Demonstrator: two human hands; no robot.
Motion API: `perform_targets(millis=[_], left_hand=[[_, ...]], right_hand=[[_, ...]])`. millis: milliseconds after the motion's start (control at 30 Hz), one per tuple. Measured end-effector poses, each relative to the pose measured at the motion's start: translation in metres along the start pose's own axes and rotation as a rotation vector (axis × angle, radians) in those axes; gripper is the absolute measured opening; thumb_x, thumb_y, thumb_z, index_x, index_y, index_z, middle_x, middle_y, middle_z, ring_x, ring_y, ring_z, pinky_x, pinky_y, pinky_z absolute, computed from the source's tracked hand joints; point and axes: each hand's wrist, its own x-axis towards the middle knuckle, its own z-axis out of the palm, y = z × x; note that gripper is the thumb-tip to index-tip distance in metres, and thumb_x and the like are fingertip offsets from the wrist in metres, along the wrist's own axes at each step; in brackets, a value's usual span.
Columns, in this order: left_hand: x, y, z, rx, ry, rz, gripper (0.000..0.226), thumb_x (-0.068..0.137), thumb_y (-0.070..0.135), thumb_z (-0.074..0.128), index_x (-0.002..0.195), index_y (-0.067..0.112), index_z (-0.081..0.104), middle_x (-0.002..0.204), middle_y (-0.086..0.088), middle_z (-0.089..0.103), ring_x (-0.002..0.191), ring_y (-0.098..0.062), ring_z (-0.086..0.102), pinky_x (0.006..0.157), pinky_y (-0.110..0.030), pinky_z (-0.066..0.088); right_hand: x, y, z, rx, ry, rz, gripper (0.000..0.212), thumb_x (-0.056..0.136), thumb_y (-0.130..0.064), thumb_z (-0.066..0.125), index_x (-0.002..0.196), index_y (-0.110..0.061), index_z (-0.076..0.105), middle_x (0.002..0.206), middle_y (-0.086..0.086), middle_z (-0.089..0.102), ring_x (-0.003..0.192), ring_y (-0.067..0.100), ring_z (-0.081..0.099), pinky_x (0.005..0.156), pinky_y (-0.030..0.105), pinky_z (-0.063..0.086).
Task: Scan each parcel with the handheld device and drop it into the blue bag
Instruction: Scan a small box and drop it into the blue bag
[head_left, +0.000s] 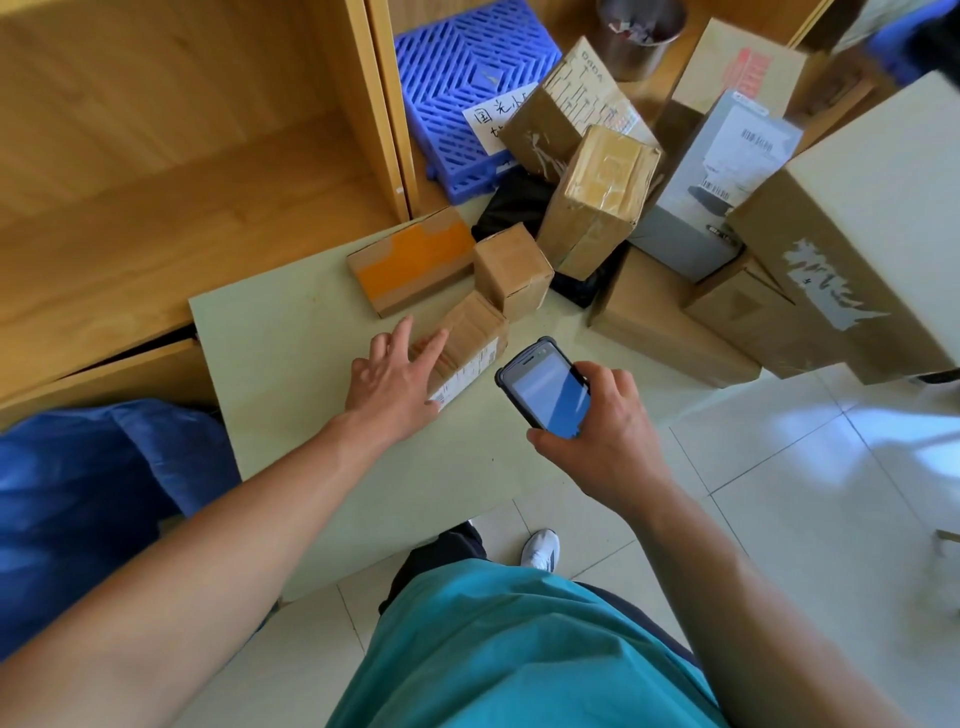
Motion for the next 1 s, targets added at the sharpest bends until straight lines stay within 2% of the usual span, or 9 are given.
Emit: perform_targets(millis=[100, 167, 300, 400, 500, 700, 1000], left_hand=[[-0.006, 0.0, 0.001, -0.023, 0.047, 0.007, 0.09, 0.095, 0.031, 0.067, 0.16, 0.047, 0.007, 0.167, -0.006, 0.007, 0.134, -0.033, 0.031, 0.096, -0.048, 0.045], [-0.012, -0.002, 0.004, -0.031, 0.077, 0.024, 0.084, 0.097, 0.025, 0.062, 0.16, 0.048, 0.012, 0.169, -0.002, 0.011, 0.129, -0.032, 0.035, 0.092, -0.047, 0.047], [-0.02, -0.003, -0.003, -0.162, 0.128, -0.022, 0.071, 0.099, 0.022, 0.053, 0.158, 0.048, 0.023, 0.167, 0.005, 0.027, 0.122, -0.034, 0.042, 0.091, -0.05, 0.049], [-0.022, 0.003, -0.018, -0.246, 0.201, -0.078, 0.057, 0.102, 0.02, 0.047, 0.152, 0.046, 0.041, 0.16, 0.009, 0.042, 0.121, -0.034, 0.046, 0.092, -0.05, 0.049], [-0.025, 0.01, -0.03, -0.248, 0.285, -0.07, 0.049, 0.102, 0.019, 0.049, 0.143, 0.044, 0.056, 0.154, 0.009, 0.051, 0.12, -0.034, 0.049, 0.091, -0.052, 0.051], [-0.037, 0.033, -0.039, -0.267, 0.375, -0.092, 0.056, 0.089, 0.026, 0.036, 0.135, 0.043, 0.064, 0.149, 0.01, 0.056, 0.117, -0.029, 0.048, 0.092, -0.052, 0.051], [-0.073, 0.072, -0.033, -0.242, 0.39, -0.155, 0.06, 0.085, 0.025, 0.036, 0.135, 0.043, 0.064, 0.151, 0.011, 0.054, 0.122, -0.027, 0.047, 0.093, -0.05, 0.048]], right_hand=[[-0.002, 0.005, 0.001, 0.007, -0.015, -0.006, 0.087, 0.073, -0.05, 0.083, 0.144, -0.025, 0.037, 0.118, -0.005, 0.039, 0.101, 0.019, 0.051, 0.074, 0.03, 0.049], [-0.004, 0.009, 0.001, 0.008, -0.026, -0.012, 0.088, 0.074, -0.049, 0.083, 0.144, -0.025, 0.037, 0.119, -0.005, 0.039, 0.103, 0.018, 0.049, 0.074, 0.029, 0.048], [-0.007, 0.013, 0.0, -0.021, -0.026, -0.03, 0.085, 0.074, -0.049, 0.082, 0.142, -0.026, 0.037, 0.118, -0.004, 0.039, 0.102, 0.018, 0.048, 0.073, 0.029, 0.047], [-0.009, 0.018, -0.001, -0.119, -0.026, -0.055, 0.083, 0.072, -0.05, 0.078, 0.14, -0.025, 0.038, 0.115, -0.004, 0.04, 0.098, 0.019, 0.049, 0.077, 0.035, 0.052], [-0.012, 0.024, -0.004, -0.238, -0.061, -0.109, 0.081, 0.067, -0.051, 0.075, 0.136, -0.026, 0.04, 0.113, -0.002, 0.041, 0.096, 0.022, 0.05, 0.083, 0.038, 0.05], [-0.019, 0.039, -0.013, -0.319, -0.11, -0.199, 0.085, 0.066, -0.051, 0.072, 0.14, -0.027, 0.038, 0.118, -0.002, 0.042, 0.101, 0.024, 0.05, 0.088, 0.038, 0.045], [-0.035, 0.068, -0.027, -0.338, -0.097, -0.274, 0.084, 0.066, -0.05, 0.074, 0.139, -0.026, 0.038, 0.119, 0.0, 0.043, 0.1, 0.025, 0.051, 0.089, 0.039, 0.045]])
